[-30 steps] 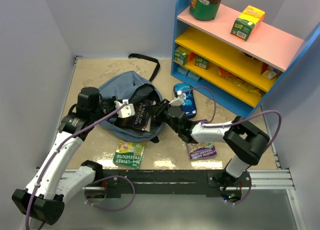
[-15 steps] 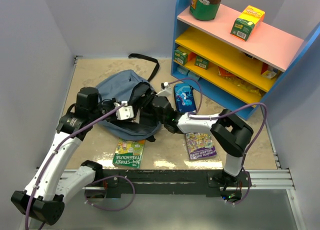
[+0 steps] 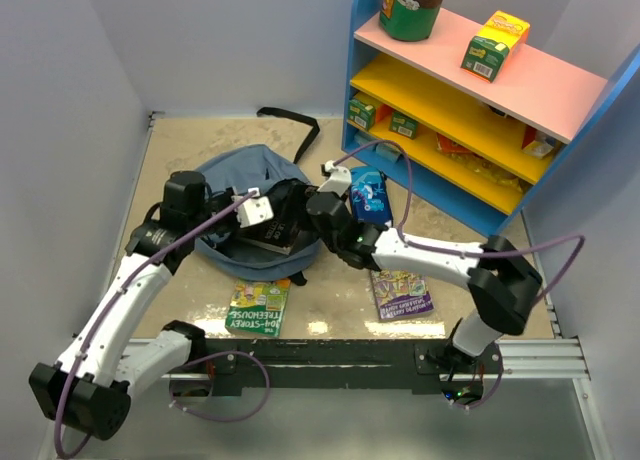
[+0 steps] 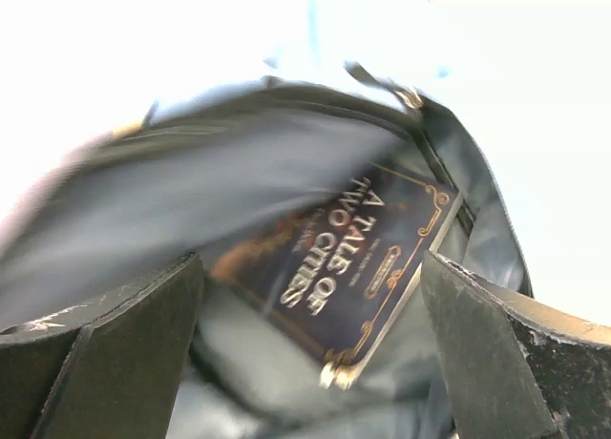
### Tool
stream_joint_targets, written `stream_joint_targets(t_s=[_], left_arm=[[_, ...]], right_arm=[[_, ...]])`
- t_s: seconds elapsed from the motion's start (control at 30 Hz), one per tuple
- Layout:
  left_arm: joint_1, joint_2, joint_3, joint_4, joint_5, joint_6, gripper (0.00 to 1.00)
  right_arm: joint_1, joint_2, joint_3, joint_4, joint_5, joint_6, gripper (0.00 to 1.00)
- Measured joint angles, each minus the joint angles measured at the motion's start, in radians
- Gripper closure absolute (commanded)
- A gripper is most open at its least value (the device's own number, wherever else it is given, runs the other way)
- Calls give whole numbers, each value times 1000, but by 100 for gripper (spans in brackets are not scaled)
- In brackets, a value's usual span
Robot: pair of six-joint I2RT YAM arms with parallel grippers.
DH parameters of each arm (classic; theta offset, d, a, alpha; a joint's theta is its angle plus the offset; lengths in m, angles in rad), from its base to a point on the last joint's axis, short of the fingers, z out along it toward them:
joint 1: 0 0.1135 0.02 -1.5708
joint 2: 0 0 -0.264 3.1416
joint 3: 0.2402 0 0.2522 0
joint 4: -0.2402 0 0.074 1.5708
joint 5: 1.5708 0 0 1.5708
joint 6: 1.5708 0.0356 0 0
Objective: Pack the student bag
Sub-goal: Place the book in the student bag.
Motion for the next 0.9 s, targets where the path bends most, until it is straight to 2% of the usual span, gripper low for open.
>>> stream_joint_targets(t_s=[0.13,0.2,0.4,0.47,0.6,0.9], left_arm=[[0,77,2,39,-40,-66,100],[10,68,2,37,-23,-85,100],[0,58,3,77,-69,-146,100],[0,58,3,78,-74,-161,100],[0,58,3,78,-84,-182,100],[0,57,4,80,-91,-215,100]], right_arm=[[175,-109,50,-98,162,-142,2],[263,-123,47,-160,279,-154,3],[560,-68,-38,-157,276,-359,4],[615,-20,-38,-140,272,-421,3],[664,70,-38,-81,271,-542,1],[666,211,-13,53,245,-708,1]])
